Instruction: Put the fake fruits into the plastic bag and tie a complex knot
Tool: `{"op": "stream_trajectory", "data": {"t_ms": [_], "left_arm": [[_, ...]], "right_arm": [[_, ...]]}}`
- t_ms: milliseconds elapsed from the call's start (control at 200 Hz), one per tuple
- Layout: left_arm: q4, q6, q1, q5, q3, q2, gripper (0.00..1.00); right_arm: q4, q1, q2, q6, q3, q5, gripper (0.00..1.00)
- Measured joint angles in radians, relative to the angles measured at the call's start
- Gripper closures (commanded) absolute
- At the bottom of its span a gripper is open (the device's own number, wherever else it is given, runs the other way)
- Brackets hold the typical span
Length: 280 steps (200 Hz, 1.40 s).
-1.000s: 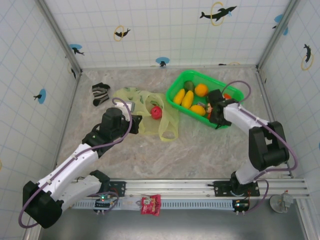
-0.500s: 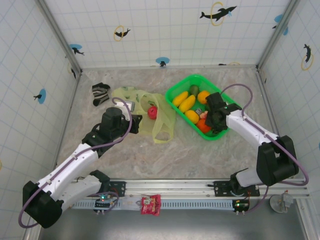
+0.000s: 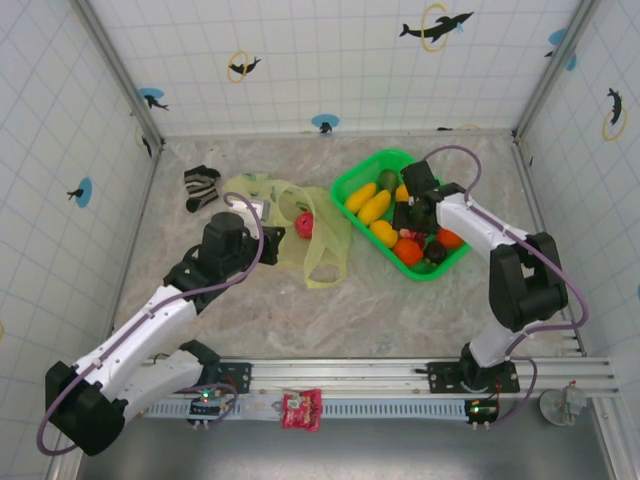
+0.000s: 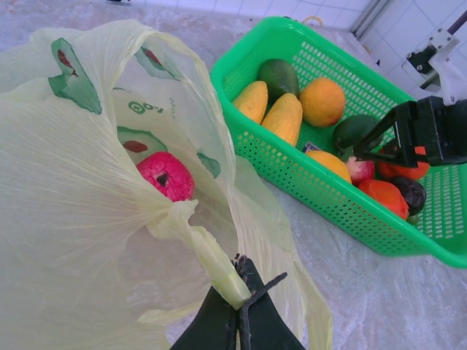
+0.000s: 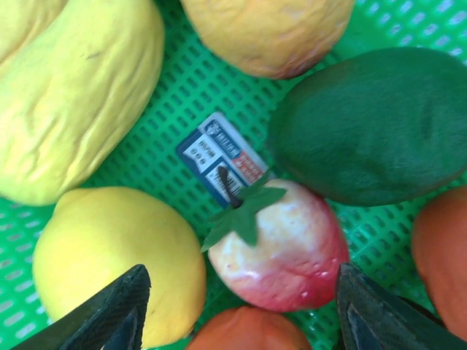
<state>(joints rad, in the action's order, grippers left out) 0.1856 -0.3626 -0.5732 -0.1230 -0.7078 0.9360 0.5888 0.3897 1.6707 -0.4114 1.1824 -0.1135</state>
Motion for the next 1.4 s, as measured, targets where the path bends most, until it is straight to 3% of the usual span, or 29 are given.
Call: {"op": "stream_trajectory", "data": {"t_ms": [400, 696, 931, 1106, 1401], "left_arm": [[0.000, 0.000, 0.000, 0.000, 0.000, -0.008, 1.00], [0.000, 0.000, 0.000, 0.000, -0.003, -0.008, 1.00], [0.000, 0.000, 0.000, 0.000, -0.015, -0.008, 1.00], [0.000, 0.000, 0.000, 0.000, -0.015, -0.008, 1.00], [0.000, 0.000, 0.000, 0.000, -0.034, -0.008, 1.00]], "right_arm": [[0.005, 0.006, -0.045, 0.027, -0.168, 0.100, 0.25], [-0.040, -0.023, -0.029, 0.011, -0.176, 0.137, 0.52], [-0.047, -0.089, -0.082, 0.002, -0.176, 0.146, 0.54], [-0.079, -0.153, -0.126, 0.006, -0.176, 0.229, 0.55], [-0.147, -0.149, -0.187, 0.004, -0.175, 0.316, 0.56]]}}
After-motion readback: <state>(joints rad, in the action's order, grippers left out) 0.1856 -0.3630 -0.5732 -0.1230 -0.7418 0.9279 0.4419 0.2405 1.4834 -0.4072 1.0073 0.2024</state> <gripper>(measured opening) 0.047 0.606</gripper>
